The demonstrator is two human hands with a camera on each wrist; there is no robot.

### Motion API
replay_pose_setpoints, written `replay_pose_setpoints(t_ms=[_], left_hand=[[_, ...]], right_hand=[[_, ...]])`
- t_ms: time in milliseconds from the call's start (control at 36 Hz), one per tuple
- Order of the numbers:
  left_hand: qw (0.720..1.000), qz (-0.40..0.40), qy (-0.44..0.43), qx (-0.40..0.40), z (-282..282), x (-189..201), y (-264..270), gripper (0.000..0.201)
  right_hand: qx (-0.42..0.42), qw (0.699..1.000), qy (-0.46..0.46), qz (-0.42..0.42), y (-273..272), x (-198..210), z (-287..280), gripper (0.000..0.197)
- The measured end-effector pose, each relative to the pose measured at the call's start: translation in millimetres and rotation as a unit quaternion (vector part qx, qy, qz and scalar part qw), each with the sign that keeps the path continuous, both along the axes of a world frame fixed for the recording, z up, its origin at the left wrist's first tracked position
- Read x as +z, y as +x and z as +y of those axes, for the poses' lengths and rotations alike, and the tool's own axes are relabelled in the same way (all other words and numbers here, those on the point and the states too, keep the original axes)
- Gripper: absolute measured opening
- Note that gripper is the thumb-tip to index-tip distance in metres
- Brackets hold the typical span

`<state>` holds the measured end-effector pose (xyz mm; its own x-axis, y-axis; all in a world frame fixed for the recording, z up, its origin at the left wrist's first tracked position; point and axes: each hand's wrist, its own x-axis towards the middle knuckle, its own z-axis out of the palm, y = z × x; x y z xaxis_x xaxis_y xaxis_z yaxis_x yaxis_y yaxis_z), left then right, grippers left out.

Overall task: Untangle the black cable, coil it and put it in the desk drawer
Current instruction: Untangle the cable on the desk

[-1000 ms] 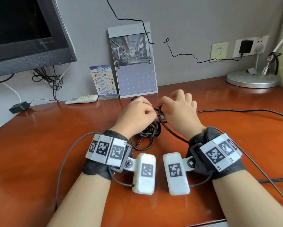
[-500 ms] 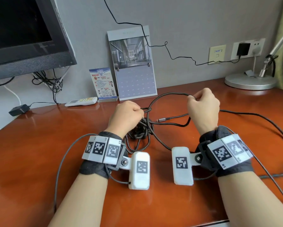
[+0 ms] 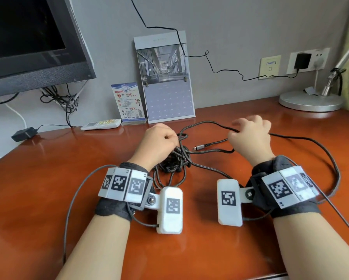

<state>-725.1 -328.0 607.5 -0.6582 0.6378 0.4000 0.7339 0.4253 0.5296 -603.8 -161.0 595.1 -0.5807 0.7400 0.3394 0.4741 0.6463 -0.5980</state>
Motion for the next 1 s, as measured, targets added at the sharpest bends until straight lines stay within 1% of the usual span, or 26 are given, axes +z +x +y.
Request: replay_pose_setpoints(t_ms=[28, 83, 139, 167, 194, 222, 250, 333, 389, 444, 528, 583, 611, 722, 833, 917, 1000], left_hand=[[1.0, 0.007, -0.005, -0.01, 1.0, 0.7, 1.5, 0.027], [0.999, 0.011, -0.016, -0.029, 3.3, 1.7, 5.1, 0.026], [0.998, 0.015, -0.025, -0.053, 5.7, 1.5, 9.5, 0.029], [0.997, 0.019, -0.028, -0.064, 7.1, 1.1, 11.7, 0.031], [0.997, 0.026, -0.03, -0.071, 8.5, 0.6, 13.4, 0.033], [0.996, 0.032, -0.03, -0.074, 10.0, -0.2, 15.0, 0.035], [0.996, 0.037, -0.03, -0.074, 11.3, -0.6, 16.6, 0.035], [0.996, 0.046, -0.026, -0.065, 13.5, -2.0, 18.0, 0.036], [0.997, 0.042, -0.019, -0.057, 13.7, -2.4, 17.7, 0.037], [0.998, 0.03, -0.008, -0.049, 13.2, -2.4, 17.2, 0.038], [1.0, 0.004, -0.003, -0.03, 10.7, -1.0, 15.3, 0.039], [1.0, -0.013, 0.0, -0.018, 8.1, 0.7, 12.0, 0.037], [1.0, -0.019, 0.0, -0.014, 6.7, 1.6, 10.5, 0.035], [0.999, -0.033, 0.011, -0.003, 3.4, 2.7, 6.9, 0.028], [0.999, -0.034, 0.014, 0.017, 2.8, 2.6, 4.6, 0.026], [0.997, -0.049, 0.014, 0.052, -2.5, 2.5, -2.3, 0.027], [0.991, -0.067, 0.03, 0.113, -15.7, 3.2, -14.1, 0.023]], right_hand=[[0.031, 0.999, 0.039, 0.019, -2.8, -1.0, -1.2, 0.043], [0.12, 0.985, 0.106, 0.059, -8.6, -2.3, -4.9, 0.052], [0.209, 0.968, 0.124, 0.066, -12.7, -3.6, -10.8, 0.062], [0.245, 0.96, 0.125, 0.056, -14.3, -4.6, -13.1, 0.066], [0.274, 0.952, 0.128, 0.04, -15.7, -5.7, -15.2, 0.068], [0.289, 0.948, 0.134, 0.021, -16.6, -6.6, -16.7, 0.064], [0.292, 0.947, 0.135, 0.012, -17.1, -7.6, -16.8, 0.056], [0.241, 0.965, 0.097, 0.044, -13.7, -4.0, -17.3, 0.033], [0.193, 0.975, 0.092, 0.066, -11.2, -1.2, -18.5, 0.024], [0.154, 0.98, 0.099, 0.076, -10.1, -0.5, -18.9, 0.02], [0.085, 0.983, 0.094, 0.129, -7.6, -0.4, -13.1, 0.02], [0.034, 0.982, 0.06, 0.178, -5.8, -0.5, -4.0, 0.02], [0.02, 0.981, 0.034, 0.189, -4.8, -0.6, -0.3, 0.02], [-0.011, 0.98, -0.048, 0.195, -5.2, -4.0, 5.9, 0.02], [-0.041, 0.974, -0.089, 0.204, -3.1, -4.8, 11.8, 0.024], [-0.08, 0.963, -0.119, 0.228, 4.5, -3.5, 23.6, 0.023], [-0.128, 0.943, -0.162, 0.263, 14.5, -1.5, 36.2, 0.029]])
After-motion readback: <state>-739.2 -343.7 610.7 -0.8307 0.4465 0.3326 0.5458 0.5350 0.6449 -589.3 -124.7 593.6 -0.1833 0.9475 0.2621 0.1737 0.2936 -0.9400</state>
